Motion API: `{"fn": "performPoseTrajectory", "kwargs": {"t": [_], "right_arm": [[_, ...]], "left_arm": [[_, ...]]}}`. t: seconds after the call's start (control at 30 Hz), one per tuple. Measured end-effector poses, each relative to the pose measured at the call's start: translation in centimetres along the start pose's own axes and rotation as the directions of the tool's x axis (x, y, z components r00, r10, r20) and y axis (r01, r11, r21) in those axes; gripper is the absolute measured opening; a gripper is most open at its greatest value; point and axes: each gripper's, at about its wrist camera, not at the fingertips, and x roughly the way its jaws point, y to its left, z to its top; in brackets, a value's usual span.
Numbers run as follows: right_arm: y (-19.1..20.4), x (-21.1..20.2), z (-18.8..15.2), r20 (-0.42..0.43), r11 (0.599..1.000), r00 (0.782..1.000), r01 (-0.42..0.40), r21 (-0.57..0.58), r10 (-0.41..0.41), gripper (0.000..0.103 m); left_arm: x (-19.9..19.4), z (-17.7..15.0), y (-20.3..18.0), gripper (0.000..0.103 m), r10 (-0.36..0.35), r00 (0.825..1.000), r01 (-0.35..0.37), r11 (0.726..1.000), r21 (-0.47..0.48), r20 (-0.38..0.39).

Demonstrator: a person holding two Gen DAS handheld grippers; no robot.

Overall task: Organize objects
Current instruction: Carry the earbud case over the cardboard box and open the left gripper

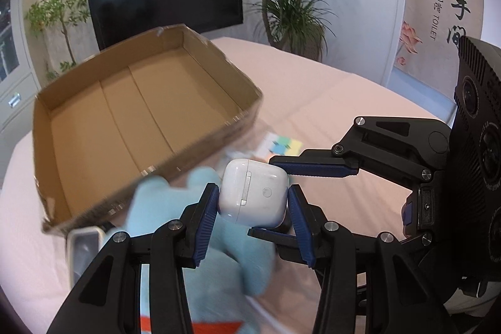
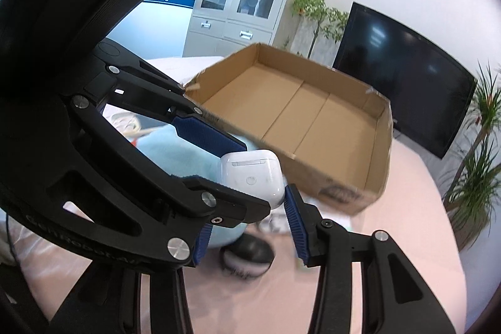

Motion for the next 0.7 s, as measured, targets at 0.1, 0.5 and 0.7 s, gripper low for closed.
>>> {"fn": "performPoseTrajectory", "kwargs": {"t": [0.1,0.5,0.7], "right_arm": [[-0.6,1.0,1.3,0.021,1.000,1.000,0.008,-0.024,-0.008,0.041],[-3.5,6.9,6.4,0.062,0.996,0.998,0.008,-0.089,-0.003,0.041],[-4.8,12.3,7.7,0.009,0.994,1.000,-0.019,-0.105,0.020,0.041]], "left_arm": [[0.2,1.3,1.4,0.043,0.017,1.000,-0.017,1.000,0.003,0.018],[3.2,6.2,9.3,0.043,0.056,0.998,-0.055,0.998,-0.013,0.030],[7.7,7.2,13.8,0.043,0.036,0.998,-0.038,0.998,-0.047,-0.043]]}}
